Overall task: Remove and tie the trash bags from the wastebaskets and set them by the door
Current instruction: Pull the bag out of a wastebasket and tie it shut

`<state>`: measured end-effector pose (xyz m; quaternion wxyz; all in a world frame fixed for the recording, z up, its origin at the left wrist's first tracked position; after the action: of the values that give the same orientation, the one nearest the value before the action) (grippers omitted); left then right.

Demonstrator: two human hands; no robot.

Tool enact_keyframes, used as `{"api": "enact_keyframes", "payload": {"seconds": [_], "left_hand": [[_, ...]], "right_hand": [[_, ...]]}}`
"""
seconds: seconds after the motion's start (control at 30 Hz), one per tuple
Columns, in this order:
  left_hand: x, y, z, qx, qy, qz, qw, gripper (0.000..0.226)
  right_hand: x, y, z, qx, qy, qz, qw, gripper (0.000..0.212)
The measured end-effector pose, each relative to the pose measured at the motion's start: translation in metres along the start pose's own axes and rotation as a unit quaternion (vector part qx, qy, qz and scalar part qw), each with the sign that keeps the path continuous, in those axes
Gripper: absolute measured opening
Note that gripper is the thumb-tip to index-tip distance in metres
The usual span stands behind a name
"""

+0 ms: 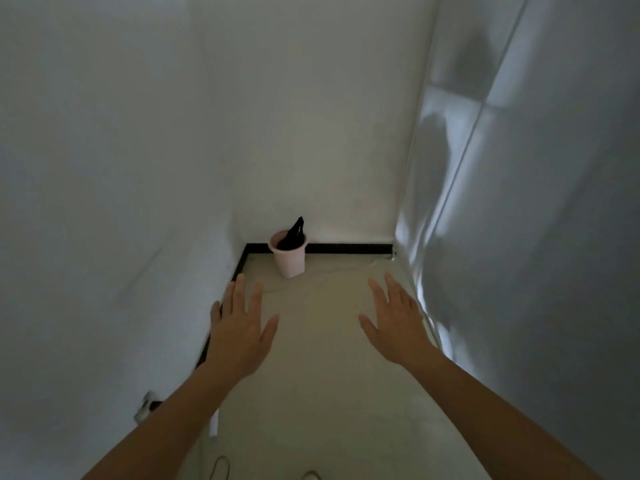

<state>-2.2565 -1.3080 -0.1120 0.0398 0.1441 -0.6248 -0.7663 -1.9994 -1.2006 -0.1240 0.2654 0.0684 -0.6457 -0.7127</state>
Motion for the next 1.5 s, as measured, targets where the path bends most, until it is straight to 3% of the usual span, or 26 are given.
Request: {"api": "enact_keyframes", "payload": {"seconds": [0.23,0.57,0.8,0.93,1.23,1.5], "left_hand": [[0.030,-0.078,0.193,0.086,0.023,-0.011,0.996,0.085],[0.021,-0.116,0.446,0.091,-0.005,-0.019,0.996,0.084],[0.019,-0.176,0.623,0.111,0.036,-0.037,0.992,0.098],[0.037,-0.181,0.717,0.102,0.068,-0.070,0.990,0.104],[0.163,-0.262,0.837,0.141,0.157,-0.119,0.970,0.122],[0.284,-0.379,0.971,0.239,0.152,-0.137,0.949,0.096]], "right_hand": [[-0.046,-0.040,0.205,0.061,0.001,-0.024,0.998,0.073],[-0.111,-0.075,0.448,0.065,-0.020,0.069,0.995,0.084],[-0.162,-0.127,0.646,0.145,0.014,0.098,0.985,0.092],[-0.165,-0.130,0.772,0.144,0.036,0.104,0.983,0.091],[-0.117,-0.236,0.951,0.219,0.061,0.111,0.967,0.094],[-0.088,-0.363,1.075,0.275,-0.040,0.151,0.949,0.095]]}}
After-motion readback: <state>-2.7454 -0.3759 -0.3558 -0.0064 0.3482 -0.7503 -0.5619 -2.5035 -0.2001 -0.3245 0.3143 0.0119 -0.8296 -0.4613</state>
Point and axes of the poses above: each hand's wrist, its own z-axis towards the middle knuckle, its own y-axis out of the back of the hand, x = y × z, the point moved 8 cm from there along z, towards the middle knuckle, and after that the axes turned 3 degrees about x, right-handed, at the moved point
